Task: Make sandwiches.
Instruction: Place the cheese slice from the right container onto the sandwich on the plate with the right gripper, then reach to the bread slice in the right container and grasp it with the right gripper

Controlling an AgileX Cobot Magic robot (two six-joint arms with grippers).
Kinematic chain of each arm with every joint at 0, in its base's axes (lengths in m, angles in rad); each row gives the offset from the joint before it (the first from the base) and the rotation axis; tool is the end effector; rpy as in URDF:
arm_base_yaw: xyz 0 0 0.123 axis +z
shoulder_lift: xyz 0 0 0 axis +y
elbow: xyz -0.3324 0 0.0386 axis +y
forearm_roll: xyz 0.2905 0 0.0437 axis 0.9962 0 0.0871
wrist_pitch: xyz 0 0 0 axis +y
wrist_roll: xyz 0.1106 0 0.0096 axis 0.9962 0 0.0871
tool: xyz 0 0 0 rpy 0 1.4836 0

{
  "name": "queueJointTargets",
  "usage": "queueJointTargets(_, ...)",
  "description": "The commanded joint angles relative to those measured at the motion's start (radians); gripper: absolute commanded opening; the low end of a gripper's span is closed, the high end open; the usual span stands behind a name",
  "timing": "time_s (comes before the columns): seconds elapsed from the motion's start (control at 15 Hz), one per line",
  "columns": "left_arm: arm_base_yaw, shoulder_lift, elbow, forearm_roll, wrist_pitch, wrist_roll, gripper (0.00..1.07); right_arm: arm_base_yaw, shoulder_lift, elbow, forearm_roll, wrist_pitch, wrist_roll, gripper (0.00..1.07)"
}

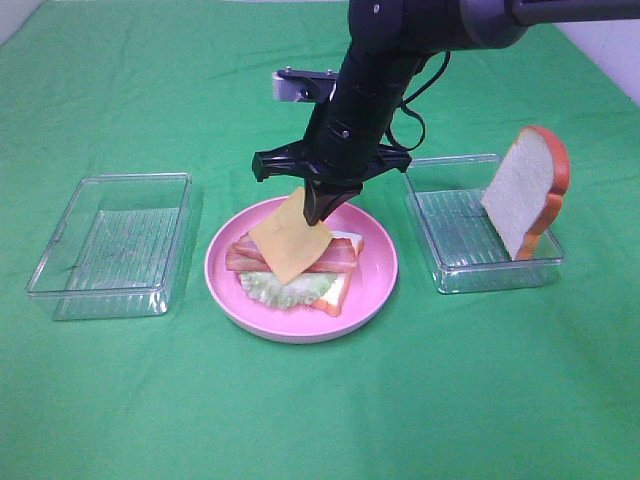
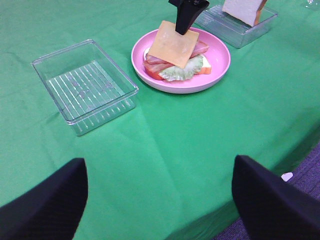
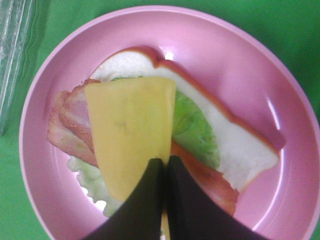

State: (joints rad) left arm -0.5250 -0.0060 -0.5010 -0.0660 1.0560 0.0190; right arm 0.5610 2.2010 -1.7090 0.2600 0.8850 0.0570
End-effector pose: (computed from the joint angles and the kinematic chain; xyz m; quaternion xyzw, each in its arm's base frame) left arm -0.0038 -0.0052 0.2895 0.2295 0.8181 -0.1636 0.5012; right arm 0.4418 0.3037 0.1661 -0.1797 0.9675 0.1478 0.0986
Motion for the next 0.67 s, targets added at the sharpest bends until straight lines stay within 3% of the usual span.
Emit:
queueJointTargets(0.07, 0.002, -0.018, 0.002, -0.001, -0.011, 0.003, 0.76, -0.005, 0.000, 0.004, -0.012, -0.009, 0.015, 0.17)
queueJointTargets(0.13, 0.002, -0.018, 0.002, -0.001, -0.011, 0.003, 0.76, -0.005, 0.000, 0.004, -0.015, -0.009, 0.015, 0.24)
queueJointTargets(0.27, 0.002, -0.018, 0.002, -0.001, -0.011, 0.003, 0.76, -0.005, -0.001, 0.004, -0.044, -0.008, 0.057, 0.53)
queueJointTargets(0.33, 0.002, -0.018, 0.002, -0.001, -0.011, 0.003, 0.76, -0.005, -0.002, 0.004, -0.066, -0.002, 0.085, 0.62)
queueJointTargets(0.67, 0.002, -0.018, 0.002, -0.001, -0.011, 0.003, 0.76, -0.010, -0.090, 0.002, -0.253, 0.087, 0.134, 0.65)
